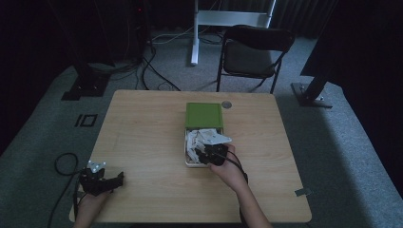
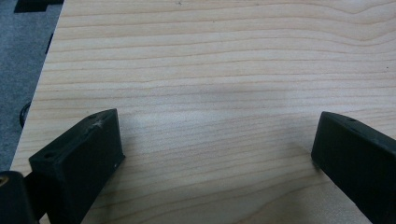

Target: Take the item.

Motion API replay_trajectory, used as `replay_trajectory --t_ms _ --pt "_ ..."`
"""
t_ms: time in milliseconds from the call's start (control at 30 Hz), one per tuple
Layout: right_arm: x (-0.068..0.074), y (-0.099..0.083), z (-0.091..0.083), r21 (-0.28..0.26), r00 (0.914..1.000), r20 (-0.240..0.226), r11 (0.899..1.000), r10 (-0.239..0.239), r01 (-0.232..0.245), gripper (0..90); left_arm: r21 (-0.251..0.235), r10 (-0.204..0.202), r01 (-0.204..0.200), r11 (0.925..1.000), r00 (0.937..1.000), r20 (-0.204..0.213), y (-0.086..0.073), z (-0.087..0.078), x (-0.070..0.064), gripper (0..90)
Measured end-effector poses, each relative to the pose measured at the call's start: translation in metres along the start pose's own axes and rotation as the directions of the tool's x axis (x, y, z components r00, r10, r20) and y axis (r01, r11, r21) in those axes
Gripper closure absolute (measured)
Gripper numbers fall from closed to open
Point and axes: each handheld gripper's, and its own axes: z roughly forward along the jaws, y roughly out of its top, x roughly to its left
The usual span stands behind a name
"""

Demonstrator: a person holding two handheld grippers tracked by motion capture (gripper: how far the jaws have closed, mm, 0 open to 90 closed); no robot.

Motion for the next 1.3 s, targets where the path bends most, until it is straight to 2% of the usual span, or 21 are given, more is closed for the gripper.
replay_trajectory --t_ms 233,400,467,533,600,933,1300 --pt "0.002 -0.004 0.008 0.019 1.0000 0.002 1.000 0.000 0.000 56.2 0.001 0.001 -0.001 1.0000 1.0000 0.000 0.000 0.000 0.000 2.7" --pt "-0.001 -0.005 0.011 0.019 0.9993 0.004 0.999 0.036 -0.036 59.8 0.001 0.002 -0.002 1.0000 1.0000 0.000 0.000 0.000 0.000 2.7" --pt "-0.002 -0.005 0.011 0.019 0.9989 0.005 0.999 0.046 -0.046 66.9 0.001 0.001 -0.001 1.0000 1.0000 0.000 0.000 0.000 0.000 2.7" --pt "-0.005 -0.005 0.010 0.022 0.9996 0.011 0.999 0.028 -0.028 74.1 0.001 0.001 -0.001 1.0000 1.0000 0.000 0.000 0.000 0.000 2.7" --pt "-0.008 -0.005 0.008 0.018 0.9992 -0.009 0.999 0.039 -0.039 80.4 0.001 0.001 -0.001 1.0000 1.0000 0.000 0.000 0.000 0.000 2.7" --pt "-0.005 0.005 -0.005 -0.012 0.9995 -0.030 1.000 -0.004 0.003 82.5 0.000 0.000 0.000 1.0000 1.0000 0.000 0.000 0.000 0.000 2.7" --pt "-0.011 0.020 -0.021 -0.078 0.9982 -0.052 0.996 0.028 -0.032 82.5 -0.001 0.000 0.000 1.0000 1.0000 0.000 0.000 0.000 0.000 2.7"
